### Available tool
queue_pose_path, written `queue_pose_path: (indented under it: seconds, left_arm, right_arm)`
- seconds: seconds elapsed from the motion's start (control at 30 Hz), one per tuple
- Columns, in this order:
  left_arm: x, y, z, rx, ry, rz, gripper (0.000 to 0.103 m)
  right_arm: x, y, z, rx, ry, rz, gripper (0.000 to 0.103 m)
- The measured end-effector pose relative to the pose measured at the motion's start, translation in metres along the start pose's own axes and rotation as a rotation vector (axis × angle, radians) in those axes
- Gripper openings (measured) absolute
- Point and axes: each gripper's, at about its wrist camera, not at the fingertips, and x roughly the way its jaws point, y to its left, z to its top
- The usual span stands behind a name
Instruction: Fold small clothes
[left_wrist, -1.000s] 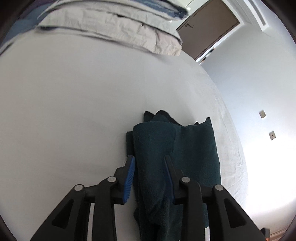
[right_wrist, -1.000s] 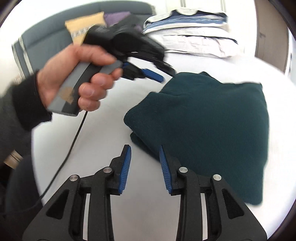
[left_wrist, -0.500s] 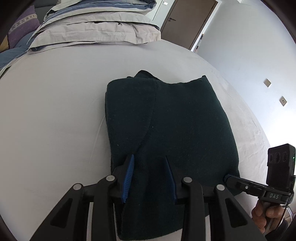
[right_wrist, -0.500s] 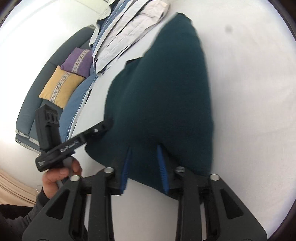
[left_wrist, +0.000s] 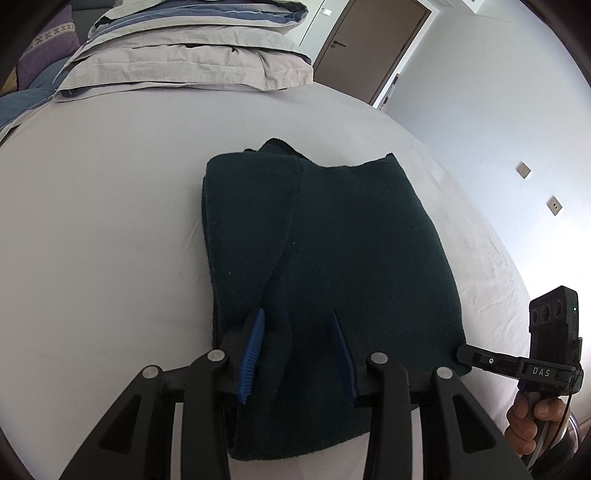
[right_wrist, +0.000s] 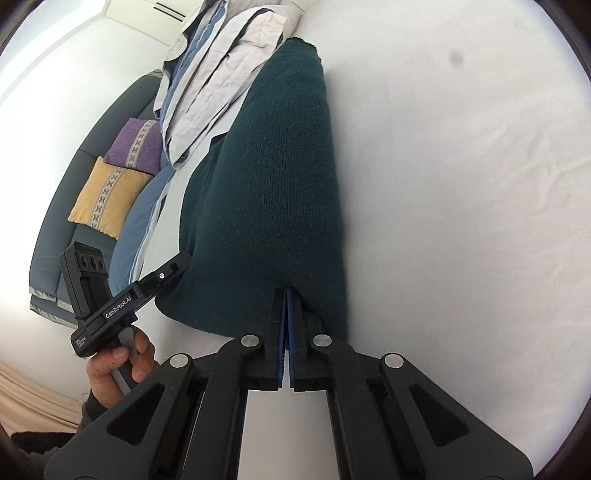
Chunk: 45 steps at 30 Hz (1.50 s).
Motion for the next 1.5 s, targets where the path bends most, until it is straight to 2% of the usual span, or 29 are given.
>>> queue_pose_path:
  seconds: [0.07,0.17,0.2,0.3,0.37,0.47,0.57,0.73,0.8,0.83,0.97,1.1,1.17,1.27,1.33,1.37,1.4,1.43,1.5]
  left_arm:
    - [-0.015,-0.004,0.011,-0.01,-0.036,0.0,0.041]
    - [-0.025,-0.009,0.034,-0.01,-0.086,-0.005,0.049]
    - [-0.022,-0.011,0.043,-0.01,-0.09,0.001,0.049]
    - [0.001,-0.014,0.07,-0.023,-0.074,0.014,0.049]
    - [0.016,-0.015,0.082,-0.037,-0.06,0.018,0.049]
    - [0.04,-0.018,0.097,-0.028,-0.034,0.074,0.051]
    - [0.074,-0.006,0.094,-0.041,0.072,0.112,0.053]
    - [0.077,-0.002,0.088,-0.026,0.027,0.093,0.054]
    - [0.081,-0.002,0.088,-0.022,0.027,0.098,0.055]
    - [0.082,-0.003,0.088,-0.02,0.025,0.1,0.055]
    - [0.081,-0.006,0.083,-0.013,0.004,0.112,0.056]
    - [0.081,0.002,0.08,-0.049,-0.009,0.072,0.055]
    - [0.08,0.003,0.079,-0.053,-0.011,0.064,0.055]
    - [0.081,0.001,0.078,-0.044,-0.017,0.074,0.055]
    - [0.082,0.001,0.077,-0.044,-0.019,0.077,0.055]
    - [0.082,0.001,0.076,-0.043,-0.02,0.078,0.055]
    - [0.082,0.0,0.075,-0.038,-0.02,0.082,0.055]
    - [0.081,-0.001,0.075,-0.033,-0.019,0.086,0.055]
    - [0.083,-0.004,0.075,-0.018,-0.018,0.101,0.056]
  right_arm:
    - [-0.013,0.019,0.011,-0.02,-0.029,0.006,0.008]
    - [-0.018,0.041,0.044,-0.043,-0.058,0.088,0.008]
    - [-0.015,0.05,0.056,-0.057,-0.064,0.099,0.008]
    - [0.017,0.067,0.099,-0.062,-0.026,0.146,0.011]
    - [0.049,0.068,0.128,-0.021,-0.002,0.119,0.016]
    - [0.092,0.062,0.159,0.013,0.045,0.089,0.017]
    - [0.121,0.049,0.183,0.066,0.048,0.059,0.014]
    - [0.151,0.005,0.213,0.219,0.054,0.068,0.013]
    - [0.163,-0.007,0.222,0.236,0.066,0.069,0.001]
    - [0.166,-0.01,0.225,0.23,0.058,0.056,0.0]
    - [0.17,-0.029,0.231,0.245,0.002,0.08,0.0]
    - [0.157,-0.03,0.231,0.257,-0.052,0.05,0.0]
    - [0.136,-0.012,0.223,0.2,-0.069,0.048,0.01]
    - [0.101,0.019,0.193,0.071,-0.069,0.155,0.014]
    - [0.086,0.032,0.165,0.011,-0.052,0.209,0.021]
    - [0.081,0.035,0.147,-0.016,-0.028,0.24,0.031]
    - [0.081,0.036,0.132,-0.033,-0.007,0.249,0.049]
    - [0.083,0.033,0.118,-0.043,0.004,0.245,0.053]
    - [0.082,0.021,0.101,-0.065,-0.046,0.287,0.05]
